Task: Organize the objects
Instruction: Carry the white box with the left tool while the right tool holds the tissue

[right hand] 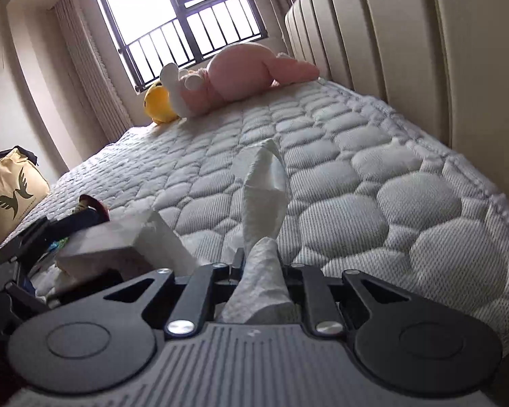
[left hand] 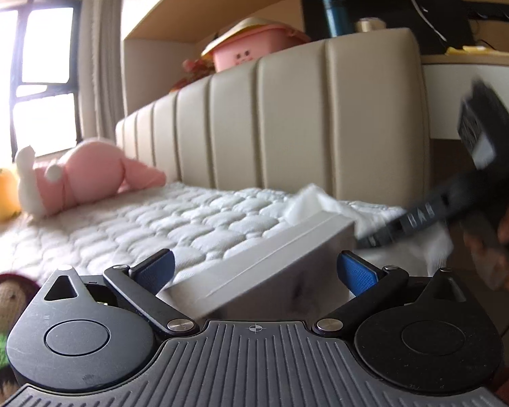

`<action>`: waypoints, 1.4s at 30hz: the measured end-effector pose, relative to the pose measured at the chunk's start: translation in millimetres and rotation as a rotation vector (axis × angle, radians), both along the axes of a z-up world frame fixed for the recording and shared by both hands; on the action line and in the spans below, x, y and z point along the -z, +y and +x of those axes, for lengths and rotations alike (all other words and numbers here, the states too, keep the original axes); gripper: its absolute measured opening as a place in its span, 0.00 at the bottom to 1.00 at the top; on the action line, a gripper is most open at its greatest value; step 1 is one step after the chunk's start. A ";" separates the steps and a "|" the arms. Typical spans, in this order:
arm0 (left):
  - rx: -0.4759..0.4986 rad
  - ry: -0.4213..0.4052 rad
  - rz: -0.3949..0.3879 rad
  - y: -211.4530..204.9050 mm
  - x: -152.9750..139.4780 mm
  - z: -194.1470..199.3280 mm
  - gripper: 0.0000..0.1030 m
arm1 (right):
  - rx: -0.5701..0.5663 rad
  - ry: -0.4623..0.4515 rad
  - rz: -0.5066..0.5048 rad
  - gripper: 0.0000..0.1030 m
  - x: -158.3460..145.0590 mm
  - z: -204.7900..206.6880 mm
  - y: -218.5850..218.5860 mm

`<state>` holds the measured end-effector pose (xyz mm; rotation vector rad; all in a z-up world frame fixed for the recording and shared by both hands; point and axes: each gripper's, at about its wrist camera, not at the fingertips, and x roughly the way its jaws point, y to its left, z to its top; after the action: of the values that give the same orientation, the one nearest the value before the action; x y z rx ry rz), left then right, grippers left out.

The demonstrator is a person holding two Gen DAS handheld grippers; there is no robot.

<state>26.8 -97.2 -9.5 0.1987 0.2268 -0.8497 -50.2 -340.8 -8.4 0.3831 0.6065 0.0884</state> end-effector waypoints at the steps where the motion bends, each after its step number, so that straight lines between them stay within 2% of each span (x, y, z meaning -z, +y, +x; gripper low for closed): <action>1: 0.000 0.033 -0.009 3.7 1.3 4.5 1.00 | -0.023 0.011 0.023 0.16 6.1 -0.8 0.6; 4: 0.030 0.122 -0.041 5.9 5.5 20.2 1.00 | -0.065 0.002 0.053 0.15 11.3 2.4 6.5; 6: 0.077 0.138 -0.042 0.8 7.8 26.7 1.00 | -0.089 -0.009 0.067 0.15 13.0 5.8 11.1; 7: 0.086 0.114 -0.033 -3.1 7.4 27.7 1.00 | -0.097 -0.011 0.068 0.10 13.2 8.4 13.2; 10: 0.104 0.018 -0.013 -13.6 1.8 31.5 1.00 | -0.107 -0.025 0.039 0.10 12.6 24.4 17.5; 13: 0.095 -0.058 0.010 -24.1 -5.7 44.9 1.00 | -0.113 -0.046 0.061 0.09 12.6 51.8 14.4; 15: 0.085 -0.049 0.018 -28.5 -9.6 63.0 1.00 | -0.110 -0.058 0.078 0.08 12.1 75.2 10.1; 17: 0.069 -0.030 -0.010 -29.7 -15.3 83.1 1.00 | -0.109 -0.077 0.101 0.08 8.4 98.0 5.0; 20: 0.036 -0.082 -0.019 -34.7 -26.0 107.0 1.00 | -0.121 -0.149 0.091 0.08 -4.6 127.9 0.8; 22: 0.039 -0.093 0.003 -38.6 -28.0 117.3 1.00 | -0.127 -0.195 0.082 0.09 -12.7 143.4 -2.7; 26: 0.124 0.058 0.083 -44.5 -10.9 112.3 1.00 | -0.095 -0.196 0.028 0.11 -15.2 138.4 -11.8; 28: 0.168 0.151 0.096 -43.4 0.0 100.4 1.00 | -0.059 -0.172 0.007 0.11 -12.7 129.5 -17.5; 31: 0.148 0.185 0.059 -33.7 3.2 80.4 1.00 | -0.025 -0.163 -0.010 0.11 -15.3 115.1 -21.4; 33: 0.100 0.227 -0.006 -21.4 0.0 76.0 1.00 | -0.040 -0.176 0.010 0.11 -21.8 107.5 -19.4; 38: -0.077 0.345 -0.129 11.9 3.9 89.2 1.00 | -0.211 -0.181 0.146 0.11 -34.6 111.0 11.1; 40: -0.105 0.438 -0.153 22.1 7.8 100.4 1.00 | -0.337 -0.163 0.223 0.11 -35.8 121.4 31.2; 42: -0.091 0.501 -0.149 26.9 12.2 104.7 1.00 | -0.444 -0.115 0.266 0.11 -33.8 136.7 52.0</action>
<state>131.5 -70.4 -21.7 -0.1683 0.6336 -0.8117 86.4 -288.8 25.4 0.4916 0.5585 0.6175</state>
